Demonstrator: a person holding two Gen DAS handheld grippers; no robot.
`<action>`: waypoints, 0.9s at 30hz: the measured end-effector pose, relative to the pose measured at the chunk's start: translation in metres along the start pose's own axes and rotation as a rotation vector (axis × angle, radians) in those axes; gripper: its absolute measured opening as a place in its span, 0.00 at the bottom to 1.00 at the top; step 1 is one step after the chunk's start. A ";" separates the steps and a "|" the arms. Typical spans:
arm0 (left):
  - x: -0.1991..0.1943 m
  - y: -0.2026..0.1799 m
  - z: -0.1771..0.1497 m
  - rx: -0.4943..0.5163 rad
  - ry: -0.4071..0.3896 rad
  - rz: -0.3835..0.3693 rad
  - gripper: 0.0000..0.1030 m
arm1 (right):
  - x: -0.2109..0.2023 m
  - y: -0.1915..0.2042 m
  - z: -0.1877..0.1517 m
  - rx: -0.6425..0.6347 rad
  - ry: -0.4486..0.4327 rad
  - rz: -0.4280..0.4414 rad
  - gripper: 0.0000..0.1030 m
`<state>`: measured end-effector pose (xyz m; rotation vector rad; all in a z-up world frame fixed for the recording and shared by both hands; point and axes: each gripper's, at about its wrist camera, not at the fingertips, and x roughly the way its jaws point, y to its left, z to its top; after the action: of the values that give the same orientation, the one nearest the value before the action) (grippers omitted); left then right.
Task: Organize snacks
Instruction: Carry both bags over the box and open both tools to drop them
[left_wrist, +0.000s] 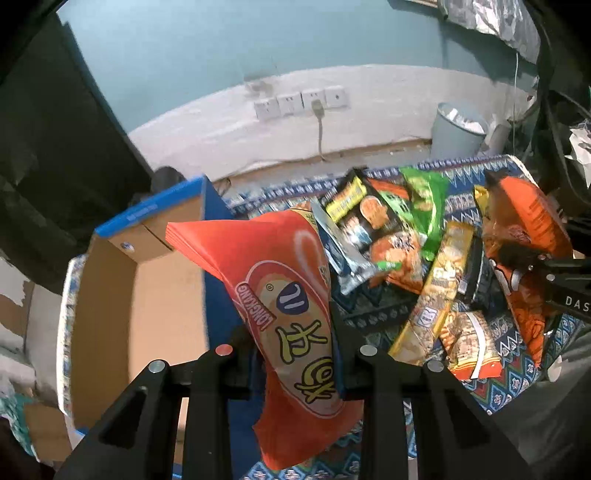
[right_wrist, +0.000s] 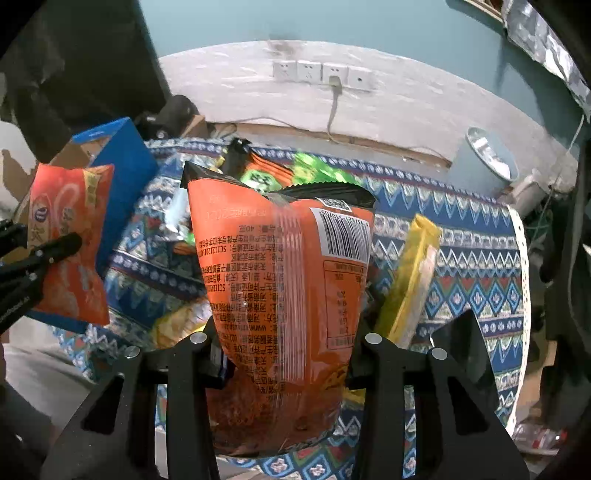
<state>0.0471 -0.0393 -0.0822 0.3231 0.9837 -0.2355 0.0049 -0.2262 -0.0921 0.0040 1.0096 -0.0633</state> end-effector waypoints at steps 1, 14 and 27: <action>-0.003 0.002 0.001 0.003 -0.011 0.007 0.29 | -0.001 0.002 0.002 -0.004 -0.004 0.001 0.40; -0.039 0.052 0.004 -0.048 -0.084 0.016 0.29 | -0.025 0.061 0.050 -0.094 -0.064 0.067 0.40; -0.026 0.159 -0.017 -0.211 -0.085 0.119 0.29 | -0.017 0.155 0.096 -0.220 -0.043 0.157 0.40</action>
<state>0.0740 0.1152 -0.0435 0.1758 0.8937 -0.0361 0.0856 -0.0736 -0.0313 -0.1181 0.9657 0.1905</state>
